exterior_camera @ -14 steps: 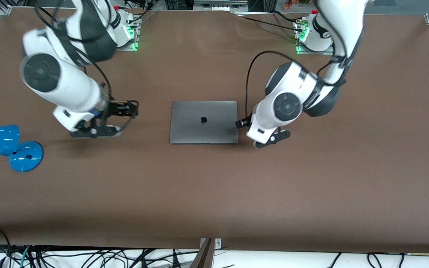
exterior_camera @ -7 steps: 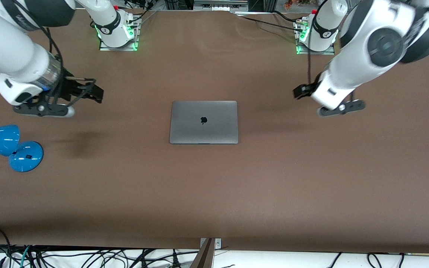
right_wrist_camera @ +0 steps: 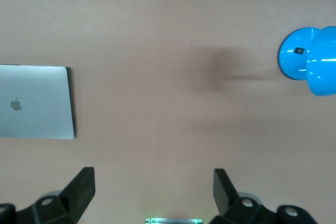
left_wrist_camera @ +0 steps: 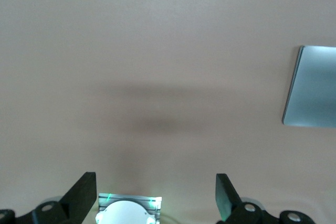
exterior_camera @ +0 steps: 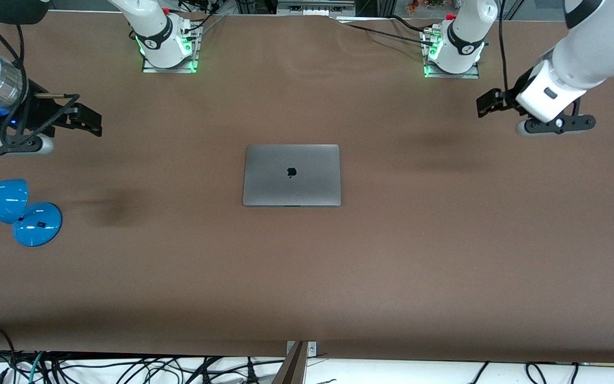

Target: Close laptop with both arms from behind

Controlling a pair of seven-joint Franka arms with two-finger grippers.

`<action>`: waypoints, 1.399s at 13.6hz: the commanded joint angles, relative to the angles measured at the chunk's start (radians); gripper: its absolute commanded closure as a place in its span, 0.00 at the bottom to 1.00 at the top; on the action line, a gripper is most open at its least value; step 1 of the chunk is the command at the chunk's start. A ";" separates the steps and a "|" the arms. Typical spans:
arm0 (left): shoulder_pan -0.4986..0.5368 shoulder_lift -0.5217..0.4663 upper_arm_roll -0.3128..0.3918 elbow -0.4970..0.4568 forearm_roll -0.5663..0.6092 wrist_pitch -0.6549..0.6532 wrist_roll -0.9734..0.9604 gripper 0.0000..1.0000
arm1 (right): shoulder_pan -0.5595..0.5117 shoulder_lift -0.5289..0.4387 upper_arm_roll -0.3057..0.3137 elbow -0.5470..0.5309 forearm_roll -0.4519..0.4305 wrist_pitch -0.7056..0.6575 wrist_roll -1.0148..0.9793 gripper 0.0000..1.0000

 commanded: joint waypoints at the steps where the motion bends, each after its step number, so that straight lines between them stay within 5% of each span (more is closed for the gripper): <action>1: -0.119 -0.023 0.154 0.062 0.026 -0.064 0.070 0.00 | -0.012 -0.030 -0.010 -0.014 -0.030 -0.007 -0.018 0.00; 11: -0.131 0.062 0.121 0.132 0.088 -0.056 0.086 0.00 | -0.071 -0.046 -0.019 -0.020 -0.022 -0.046 -0.020 0.00; 19: -0.131 0.105 0.119 0.155 -0.029 -0.004 0.008 0.00 | -0.081 -0.040 -0.019 -0.026 0.030 -0.047 0.006 0.00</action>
